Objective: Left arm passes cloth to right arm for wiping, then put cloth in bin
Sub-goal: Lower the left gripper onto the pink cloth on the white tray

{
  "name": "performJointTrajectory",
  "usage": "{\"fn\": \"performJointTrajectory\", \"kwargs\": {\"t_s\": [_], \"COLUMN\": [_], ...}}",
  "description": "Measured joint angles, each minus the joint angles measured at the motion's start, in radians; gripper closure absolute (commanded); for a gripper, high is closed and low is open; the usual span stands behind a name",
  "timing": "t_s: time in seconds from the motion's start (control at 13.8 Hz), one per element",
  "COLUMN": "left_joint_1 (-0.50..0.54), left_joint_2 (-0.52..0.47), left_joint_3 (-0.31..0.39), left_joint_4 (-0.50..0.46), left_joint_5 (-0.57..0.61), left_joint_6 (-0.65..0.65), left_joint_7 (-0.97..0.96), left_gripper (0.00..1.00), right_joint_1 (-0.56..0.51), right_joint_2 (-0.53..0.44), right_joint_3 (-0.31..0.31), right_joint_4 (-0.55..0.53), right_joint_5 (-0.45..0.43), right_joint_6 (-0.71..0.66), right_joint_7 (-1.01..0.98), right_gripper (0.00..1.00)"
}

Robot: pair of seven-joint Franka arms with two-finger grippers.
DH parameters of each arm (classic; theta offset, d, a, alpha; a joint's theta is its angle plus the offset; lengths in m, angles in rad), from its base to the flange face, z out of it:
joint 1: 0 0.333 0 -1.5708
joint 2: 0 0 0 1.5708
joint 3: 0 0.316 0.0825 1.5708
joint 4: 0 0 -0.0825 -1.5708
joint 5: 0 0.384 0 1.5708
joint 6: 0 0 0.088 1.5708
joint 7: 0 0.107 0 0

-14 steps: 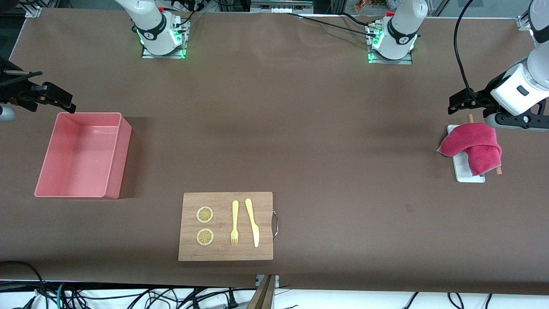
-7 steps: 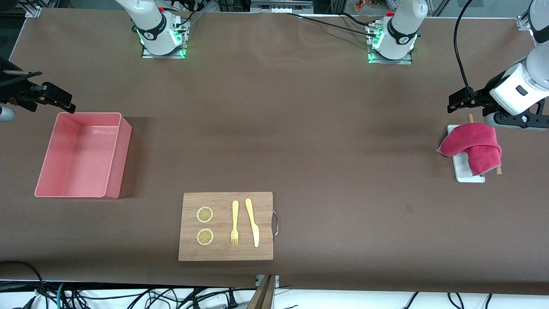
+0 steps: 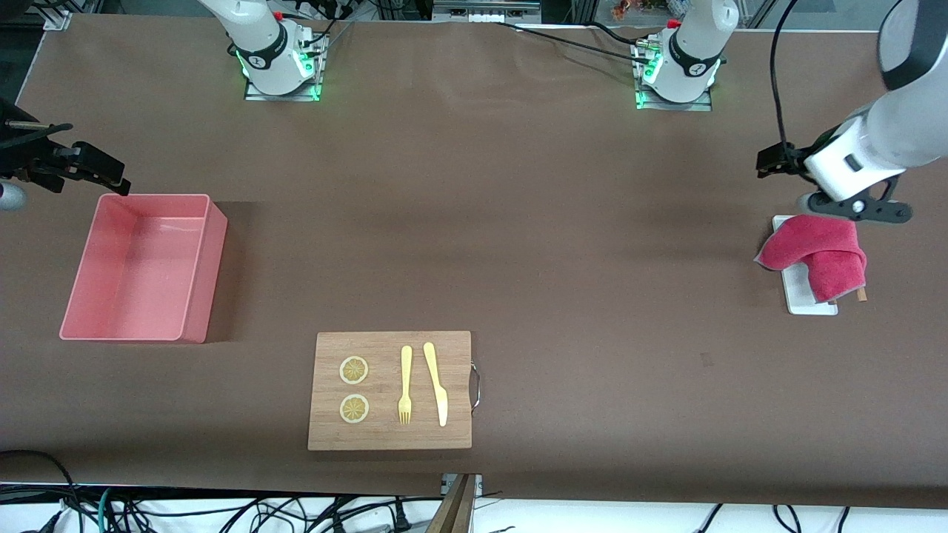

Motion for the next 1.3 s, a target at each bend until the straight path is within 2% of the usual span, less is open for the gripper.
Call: {"fn": "performJointTrajectory", "kwargs": {"t_s": [0.14,0.36,0.58,0.8,1.01,1.3], "left_joint_1": [-0.008,-0.062,-0.089,-0.070,-0.033,-0.032], "left_joint_2": [0.080,0.184,0.240,0.264,0.266,0.252], "left_joint_3": [-0.007,-0.017,-0.020,-0.014,-0.011,-0.030], "left_joint_4": [-0.007,-0.009,-0.016,-0.094,-0.208,-0.217], "left_joint_5": [0.018,0.147,0.247,0.376,0.417,0.417], "left_joint_6": [0.000,0.002,0.039,0.200,0.370,0.389], "left_joint_7": [0.088,0.190,0.320,0.413,0.497,0.530], "left_gripper": [0.00,0.00,0.00,0.00,0.00,0.00], "right_joint_1": [0.000,0.000,0.000,-0.001,-0.001,-0.001], "right_joint_2": [0.000,0.000,0.001,0.005,0.020,0.043], "right_joint_3": [0.000,-0.001,-0.001,-0.001,-0.003,0.004], "right_joint_4": [0.000,0.001,0.001,0.000,0.000,-0.010], "right_joint_5": [0.000,0.000,0.000,0.000,0.000,0.000], "right_joint_6": [0.000,0.001,0.001,0.001,0.002,0.008], "right_joint_7": [0.000,0.000,0.000,0.000,0.000,0.000], "right_gripper": [0.00,0.00,0.00,0.00,0.00,0.00]}}
